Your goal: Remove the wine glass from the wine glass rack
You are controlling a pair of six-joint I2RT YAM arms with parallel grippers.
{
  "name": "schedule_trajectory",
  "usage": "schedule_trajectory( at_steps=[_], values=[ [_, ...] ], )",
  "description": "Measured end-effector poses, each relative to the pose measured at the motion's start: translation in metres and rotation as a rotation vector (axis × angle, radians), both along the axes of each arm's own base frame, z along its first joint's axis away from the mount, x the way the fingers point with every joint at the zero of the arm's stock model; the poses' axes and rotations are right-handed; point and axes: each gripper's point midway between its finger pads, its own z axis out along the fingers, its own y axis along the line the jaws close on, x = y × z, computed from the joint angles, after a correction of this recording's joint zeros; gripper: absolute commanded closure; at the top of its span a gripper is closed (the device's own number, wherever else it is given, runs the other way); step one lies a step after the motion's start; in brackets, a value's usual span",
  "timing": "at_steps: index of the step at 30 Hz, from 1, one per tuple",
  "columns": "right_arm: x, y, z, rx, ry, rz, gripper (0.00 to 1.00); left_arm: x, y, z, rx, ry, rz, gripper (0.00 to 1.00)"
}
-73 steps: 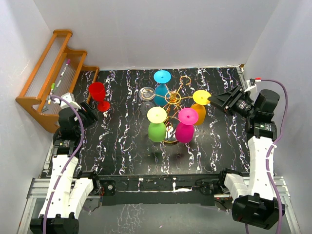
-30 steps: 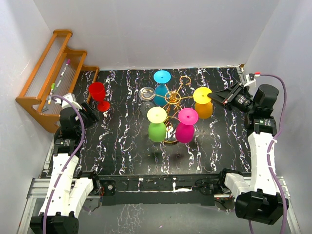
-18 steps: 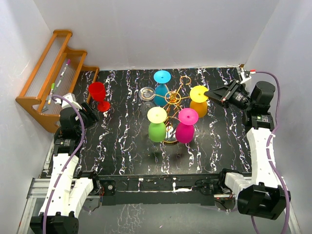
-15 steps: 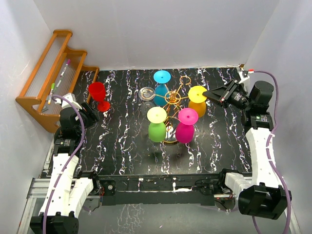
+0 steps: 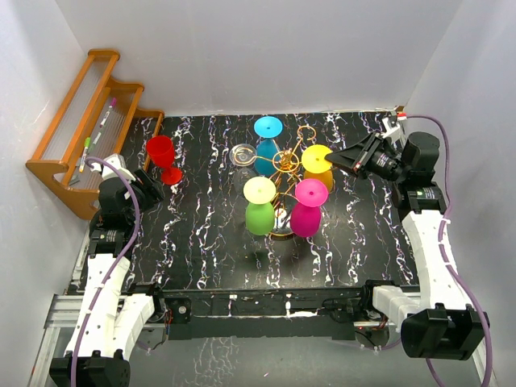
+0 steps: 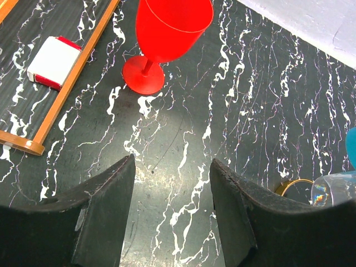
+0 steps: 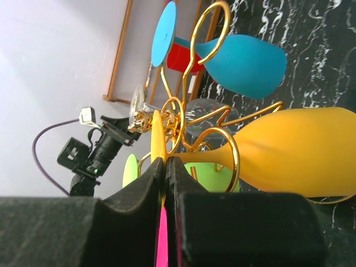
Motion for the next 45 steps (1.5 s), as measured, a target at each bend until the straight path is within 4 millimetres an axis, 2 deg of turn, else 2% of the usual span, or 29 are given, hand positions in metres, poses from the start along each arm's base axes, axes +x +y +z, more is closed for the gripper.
schedule_trajectory(
  at_steps=[17, 29, 41, 45],
  values=[
    [-0.025, -0.014, 0.010, -0.068, -0.050, -0.137, 0.92, 0.000, 0.000, 0.000, 0.000, 0.000, 0.000, 0.45],
    [-0.021, -0.005, -0.013, -0.038, 0.033, -0.060, 0.92, 0.000, 0.000, 0.000, 0.000, 0.001, 0.000, 0.45],
    [-0.040, -0.014, -0.001, -0.082, -0.001, -0.144, 0.92, 0.001, 0.000, -0.002, 0.000, 0.010, 0.000, 0.45],
    [-0.041, -0.019, -0.008, -0.112, 0.015, -0.175, 0.92, 0.001, 0.000, -0.003, 0.000, 0.011, 0.000, 0.45]
  ],
)
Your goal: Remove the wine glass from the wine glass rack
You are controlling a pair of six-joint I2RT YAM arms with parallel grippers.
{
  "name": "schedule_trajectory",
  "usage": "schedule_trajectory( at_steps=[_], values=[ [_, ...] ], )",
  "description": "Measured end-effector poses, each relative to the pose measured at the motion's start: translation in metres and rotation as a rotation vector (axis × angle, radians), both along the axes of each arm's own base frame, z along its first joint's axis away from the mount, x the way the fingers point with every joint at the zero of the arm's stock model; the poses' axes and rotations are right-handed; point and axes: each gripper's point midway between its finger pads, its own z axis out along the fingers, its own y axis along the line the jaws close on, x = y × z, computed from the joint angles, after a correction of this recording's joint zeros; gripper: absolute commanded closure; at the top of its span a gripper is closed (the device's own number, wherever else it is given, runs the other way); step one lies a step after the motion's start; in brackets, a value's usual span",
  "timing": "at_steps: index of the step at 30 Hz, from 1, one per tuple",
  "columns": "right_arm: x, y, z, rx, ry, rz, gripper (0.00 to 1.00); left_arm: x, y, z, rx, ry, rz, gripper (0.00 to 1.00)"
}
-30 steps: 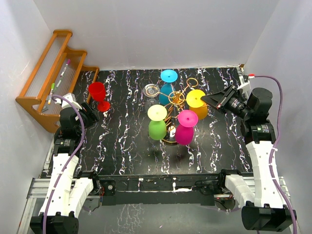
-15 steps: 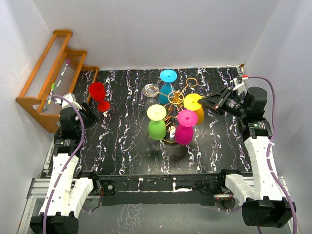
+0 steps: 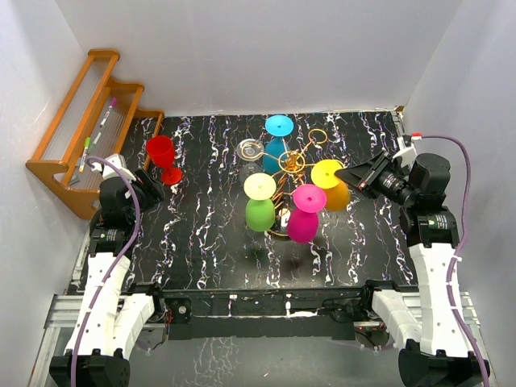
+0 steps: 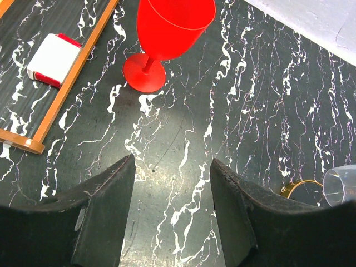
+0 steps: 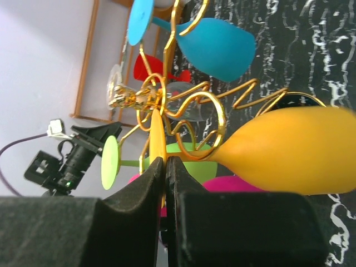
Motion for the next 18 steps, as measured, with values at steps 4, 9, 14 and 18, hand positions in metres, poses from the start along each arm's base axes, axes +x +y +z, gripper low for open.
schedule_trajectory(
  at_steps=[4, 9, 14, 18],
  values=[
    [0.002, -0.011, -0.009, -0.050, 0.021, -0.071, 0.92, 0.000, 0.000, 0.000, 0.000, 0.001, 0.000, 0.45],
    [0.003, -0.027, 0.017, -0.120, -0.057, -0.170, 0.92, 0.000, 0.000, 0.000, 0.000, 0.001, 0.000, 0.45],
    [0.009, -0.040, 0.061, -0.176, -0.175, -0.238, 0.92, 0.000, 0.000, 0.000, 0.000, 0.001, 0.001, 0.45],
    [0.016, -0.046, 0.083, -0.217, -0.239, -0.266, 0.92, 0.000, 0.000, 0.000, 0.000, 0.000, 0.001, 0.45]
  ],
)
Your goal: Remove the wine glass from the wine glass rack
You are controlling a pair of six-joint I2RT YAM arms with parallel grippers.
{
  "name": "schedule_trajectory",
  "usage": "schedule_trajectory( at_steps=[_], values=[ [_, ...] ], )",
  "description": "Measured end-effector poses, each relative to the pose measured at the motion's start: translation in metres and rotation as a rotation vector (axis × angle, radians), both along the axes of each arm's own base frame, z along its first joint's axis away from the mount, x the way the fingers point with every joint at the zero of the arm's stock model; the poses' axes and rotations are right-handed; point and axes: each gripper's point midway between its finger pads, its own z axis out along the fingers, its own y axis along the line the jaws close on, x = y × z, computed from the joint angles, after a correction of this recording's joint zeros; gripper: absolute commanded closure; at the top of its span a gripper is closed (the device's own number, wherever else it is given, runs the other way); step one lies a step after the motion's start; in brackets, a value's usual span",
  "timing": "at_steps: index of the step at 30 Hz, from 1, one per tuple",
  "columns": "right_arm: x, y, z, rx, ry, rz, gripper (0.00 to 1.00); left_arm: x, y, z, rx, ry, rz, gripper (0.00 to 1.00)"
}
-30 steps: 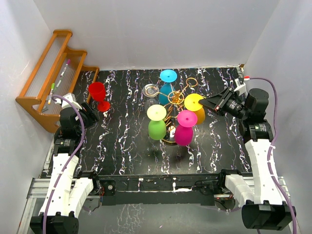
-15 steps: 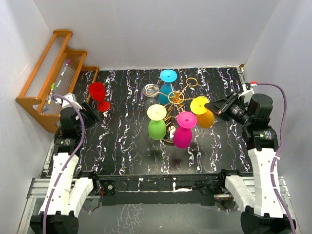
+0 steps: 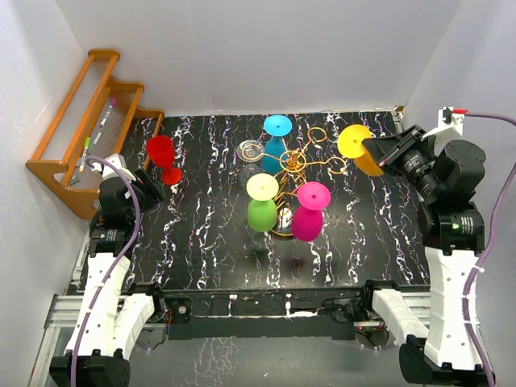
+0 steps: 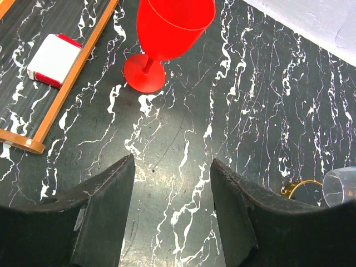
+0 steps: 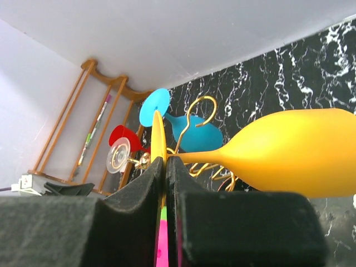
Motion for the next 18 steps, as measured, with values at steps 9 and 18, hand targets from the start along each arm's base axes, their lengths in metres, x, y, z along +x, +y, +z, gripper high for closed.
schedule_trajectory(
  at_steps=[9, 18],
  values=[
    [0.048, 0.021, 0.026, -0.070, -0.134, 0.174, 0.92, 0.000, 0.000, 0.000, -0.001, -0.001, 0.000, 0.44],
    [0.066, 0.141, 0.095, -0.237, -0.441, 0.528, 0.92, 0.003, 0.000, -0.004, -0.008, 0.015, 0.004, 0.44]
  ],
)
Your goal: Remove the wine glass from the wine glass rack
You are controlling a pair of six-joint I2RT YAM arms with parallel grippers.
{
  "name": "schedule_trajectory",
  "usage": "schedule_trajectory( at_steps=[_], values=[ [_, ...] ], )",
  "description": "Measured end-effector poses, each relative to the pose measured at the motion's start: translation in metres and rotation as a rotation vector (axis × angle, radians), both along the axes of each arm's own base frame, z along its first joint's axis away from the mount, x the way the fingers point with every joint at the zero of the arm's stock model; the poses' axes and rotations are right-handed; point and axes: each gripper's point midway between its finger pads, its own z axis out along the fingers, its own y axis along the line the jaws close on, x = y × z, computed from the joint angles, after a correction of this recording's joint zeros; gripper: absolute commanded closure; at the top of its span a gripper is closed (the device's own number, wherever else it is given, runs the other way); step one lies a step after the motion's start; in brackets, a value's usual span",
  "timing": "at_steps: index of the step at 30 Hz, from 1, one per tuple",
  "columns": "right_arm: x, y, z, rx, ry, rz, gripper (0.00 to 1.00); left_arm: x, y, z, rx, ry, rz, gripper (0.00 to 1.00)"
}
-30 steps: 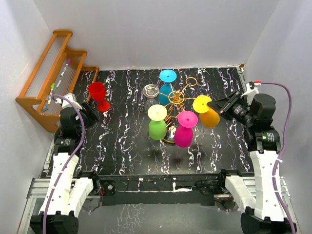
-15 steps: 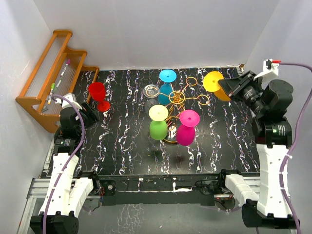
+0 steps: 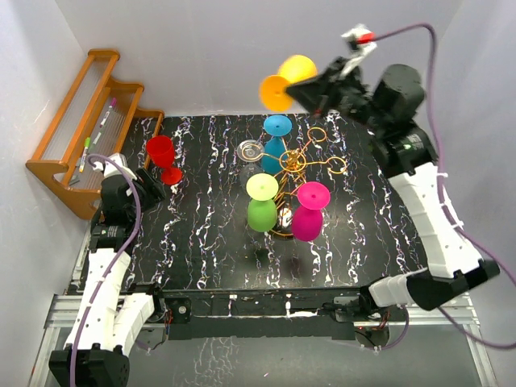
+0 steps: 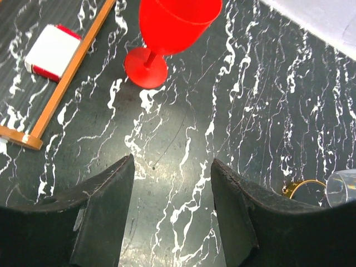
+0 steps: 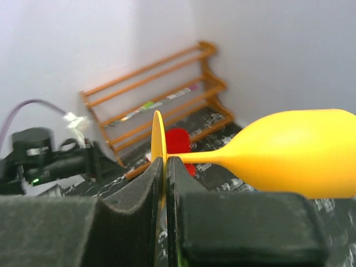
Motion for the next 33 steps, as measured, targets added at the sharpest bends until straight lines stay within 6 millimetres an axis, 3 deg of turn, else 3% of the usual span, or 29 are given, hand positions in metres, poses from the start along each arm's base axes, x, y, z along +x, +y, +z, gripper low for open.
schedule_trajectory(
  at_steps=[4, 7, 10, 14, 17, 21, 25, 27, 29, 33],
  values=[
    [-0.048, 0.092, 0.027, -0.102, -0.218, 0.172, 0.92, 0.002, 0.000, -0.003, -0.025, 0.097, 0.019, 0.44],
    [-0.107, 0.153, 0.007, -0.210, -0.336, 0.293, 0.92, 0.012, 0.000, 0.036, -0.046, 0.115, 0.041, 0.43],
    [-0.139, 0.177, -0.019, -0.299, -0.400, 0.333, 0.92, 0.017, 0.004, 0.110, -0.055, 0.027, 0.068, 0.42],
    [-0.190, 0.198, -0.072, -0.464, -0.480, 0.391, 0.92, -0.008, 0.006, 0.200, -0.074, -0.133, 0.093, 0.41],
    [-0.227, 0.203, -0.102, -0.560, -0.545, 0.437, 0.92, -0.036, 0.002, 0.228, -0.104, -0.191, 0.081, 0.40],
    [-0.264, 0.199, -0.156, -0.725, -0.683, 0.439, 0.92, -0.059, -0.016, 0.223, -0.166, -0.163, 0.006, 0.40],
    [-0.287, 0.187, -0.231, -0.921, -0.827, 0.468, 0.92, -0.062, -0.040, 0.189, -0.243, -0.040, -0.097, 0.40],
    [-0.271, 0.174, -0.263, -1.041, -0.874, 0.417, 0.92, -0.066, -0.054, 0.169, -0.289, 0.037, -0.151, 0.40],
    [-0.262, 0.164, -0.279, -1.118, -0.927, 0.386, 0.92, -0.071, -0.065, 0.155, -0.325, 0.101, -0.201, 0.39],
    [-0.248, 0.153, -0.288, -1.190, -1.011, 0.305, 0.92, -0.087, -0.085, 0.150, -0.377, 0.155, -0.298, 0.39]
  ],
)
